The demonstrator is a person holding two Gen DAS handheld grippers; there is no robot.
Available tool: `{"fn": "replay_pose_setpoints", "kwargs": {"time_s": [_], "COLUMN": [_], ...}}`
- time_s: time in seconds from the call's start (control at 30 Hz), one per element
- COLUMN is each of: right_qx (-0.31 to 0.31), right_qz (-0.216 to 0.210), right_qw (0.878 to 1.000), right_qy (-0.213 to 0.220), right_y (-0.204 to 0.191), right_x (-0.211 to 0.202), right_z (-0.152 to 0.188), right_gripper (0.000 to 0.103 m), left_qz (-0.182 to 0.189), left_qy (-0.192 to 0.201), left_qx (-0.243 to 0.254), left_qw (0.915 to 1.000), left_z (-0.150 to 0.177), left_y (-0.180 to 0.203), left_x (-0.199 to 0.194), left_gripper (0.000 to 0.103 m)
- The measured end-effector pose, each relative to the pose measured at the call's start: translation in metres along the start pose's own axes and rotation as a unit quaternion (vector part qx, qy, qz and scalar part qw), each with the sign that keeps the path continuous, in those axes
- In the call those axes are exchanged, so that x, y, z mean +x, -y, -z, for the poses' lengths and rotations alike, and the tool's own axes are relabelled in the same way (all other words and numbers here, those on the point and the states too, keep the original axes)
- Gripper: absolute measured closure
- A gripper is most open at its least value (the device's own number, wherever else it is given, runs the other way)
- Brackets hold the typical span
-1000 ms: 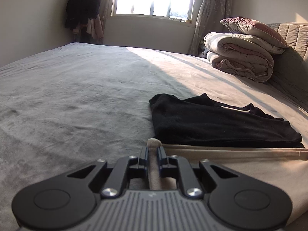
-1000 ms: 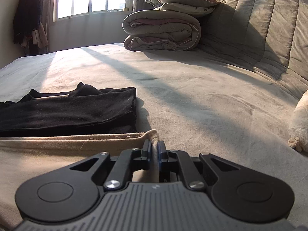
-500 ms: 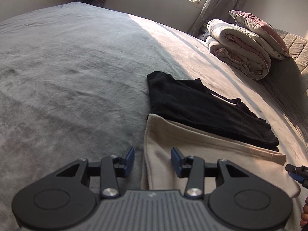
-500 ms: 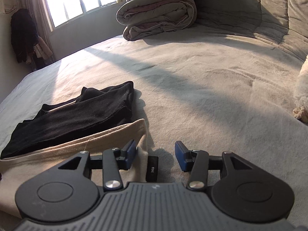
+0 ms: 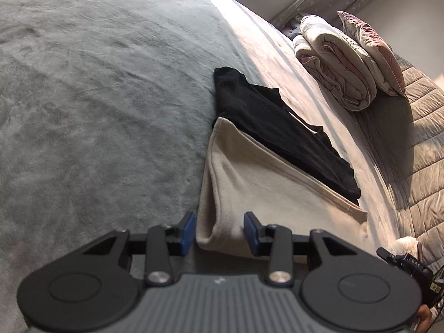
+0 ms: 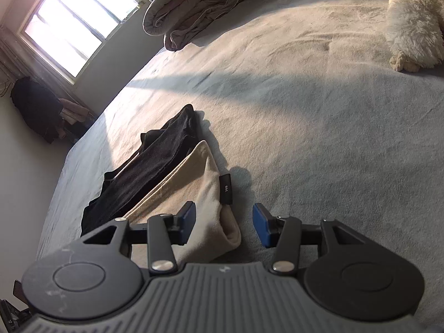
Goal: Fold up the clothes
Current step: 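Lay the folded blanket edge flat with both grippers and release, then move both open grippers to the cream blanket edge beside the sweatshirt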
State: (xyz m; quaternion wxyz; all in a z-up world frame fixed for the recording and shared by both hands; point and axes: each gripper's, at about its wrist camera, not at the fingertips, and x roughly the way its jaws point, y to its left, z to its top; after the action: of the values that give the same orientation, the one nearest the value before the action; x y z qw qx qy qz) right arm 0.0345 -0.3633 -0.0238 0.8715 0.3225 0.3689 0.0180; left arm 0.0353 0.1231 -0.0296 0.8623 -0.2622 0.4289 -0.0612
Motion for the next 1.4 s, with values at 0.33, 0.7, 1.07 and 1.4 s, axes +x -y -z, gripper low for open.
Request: {"fn": "replay_pose_setpoints", "kwargs": {"time_s": [0.33, 0.7, 1.07, 1.4], "right_qx": [-0.047, -0.134, -0.288, -0.428], "right_qz": [0.014, 0.113, 0.011, 0.005], "right_qw": [0.999, 0.984, 0.957, 0.902], "right_qy": [0.014, 0.009, 0.03, -0.052], "right_y": [-0.011, -0.024, -0.102, -0.123], "right_x": [-0.007, 0.004, 0.011, 0.034], "right_z": [0.001, 0.02, 0.064, 0.117], "right_gripper": [0.093, 0.062, 0.059, 0.059], "left_qz": [-0.001, -0.049, -0.013, 0.0], "left_qy": [0.024, 0.056, 0.113, 0.057], "left_qx": [0.038, 0.108, 0.26, 0.41], "left_qw": [0.999, 0.9914, 0.9588, 0.9103], "left_z": [0.011, 0.027, 0.051, 0.096], "left_y": [-0.001, 0.008, 0.09, 0.102], "left_x": [-0.023, -0.022, -0.001, 0.024], "left_gripper": [0.097, 0.063, 0.028, 0.022]}}
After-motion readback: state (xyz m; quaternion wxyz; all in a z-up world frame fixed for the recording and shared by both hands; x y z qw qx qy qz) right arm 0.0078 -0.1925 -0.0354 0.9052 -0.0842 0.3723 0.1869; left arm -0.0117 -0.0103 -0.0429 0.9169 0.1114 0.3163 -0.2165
